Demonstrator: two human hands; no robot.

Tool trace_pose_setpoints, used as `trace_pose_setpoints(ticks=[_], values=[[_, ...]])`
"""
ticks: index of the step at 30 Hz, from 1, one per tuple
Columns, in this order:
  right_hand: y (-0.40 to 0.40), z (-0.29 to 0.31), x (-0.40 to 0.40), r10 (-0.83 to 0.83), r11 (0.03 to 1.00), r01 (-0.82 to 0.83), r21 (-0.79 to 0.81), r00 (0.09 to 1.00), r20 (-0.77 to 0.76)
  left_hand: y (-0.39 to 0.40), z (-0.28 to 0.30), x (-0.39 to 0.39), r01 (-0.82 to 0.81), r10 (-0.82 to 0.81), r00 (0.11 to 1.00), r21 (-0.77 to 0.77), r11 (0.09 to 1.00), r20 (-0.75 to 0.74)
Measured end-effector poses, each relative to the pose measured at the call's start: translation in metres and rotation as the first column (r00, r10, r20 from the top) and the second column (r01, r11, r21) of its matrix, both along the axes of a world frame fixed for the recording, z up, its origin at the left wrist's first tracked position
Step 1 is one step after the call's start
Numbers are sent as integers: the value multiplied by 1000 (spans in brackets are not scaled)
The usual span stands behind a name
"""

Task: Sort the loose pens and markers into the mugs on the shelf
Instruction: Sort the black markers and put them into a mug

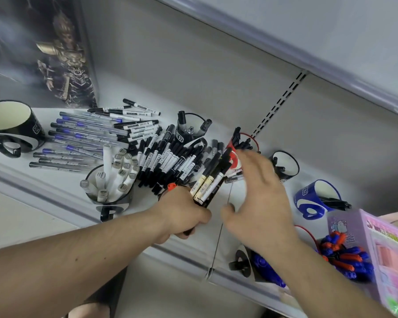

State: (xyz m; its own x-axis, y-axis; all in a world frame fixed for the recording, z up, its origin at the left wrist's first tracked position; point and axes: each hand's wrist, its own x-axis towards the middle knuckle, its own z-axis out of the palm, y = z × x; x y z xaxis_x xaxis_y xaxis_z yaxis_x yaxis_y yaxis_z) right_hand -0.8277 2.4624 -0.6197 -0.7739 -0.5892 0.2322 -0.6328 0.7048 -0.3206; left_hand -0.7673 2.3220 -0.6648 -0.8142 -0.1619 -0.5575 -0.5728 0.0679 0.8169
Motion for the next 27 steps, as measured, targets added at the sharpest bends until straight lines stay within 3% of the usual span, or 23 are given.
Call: trace_pose_setpoints(ticks=[2,4,7,11,13,18,22,25,27], values=[[1,-6,6,223,938,-151,311,951,-212,3,3,-2,91,-91,996,-69,993,1],[1,-19,12,322,880,-194,433,915,-243,8,8,-4,196,-200,980,-148,969,-13],[-1,-34,5,347,876,-195,441,891,-294,16,20,-6,333,-352,936,-288,898,-14],[-8,-41,-12,293,914,-154,374,890,-349,16,29,-11,365,-389,921,-379,851,14],[-9,-44,-19,283,935,-169,311,885,-369,14,31,-14,340,-359,933,-352,872,13],[-3,-41,-33,243,963,-181,200,901,-359,11,45,-23,285,-289,957,-73,956,-39],[5,-41,-36,237,967,-206,150,943,-231,13,48,-22,161,-157,987,252,954,-36],[13,-42,-36,-14,1000,13,4,999,53,13,52,-22,42,-27,999,523,852,-35],[16,-38,-46,-185,951,258,-172,917,354,8,53,-26,-26,58,998,609,792,-34]])
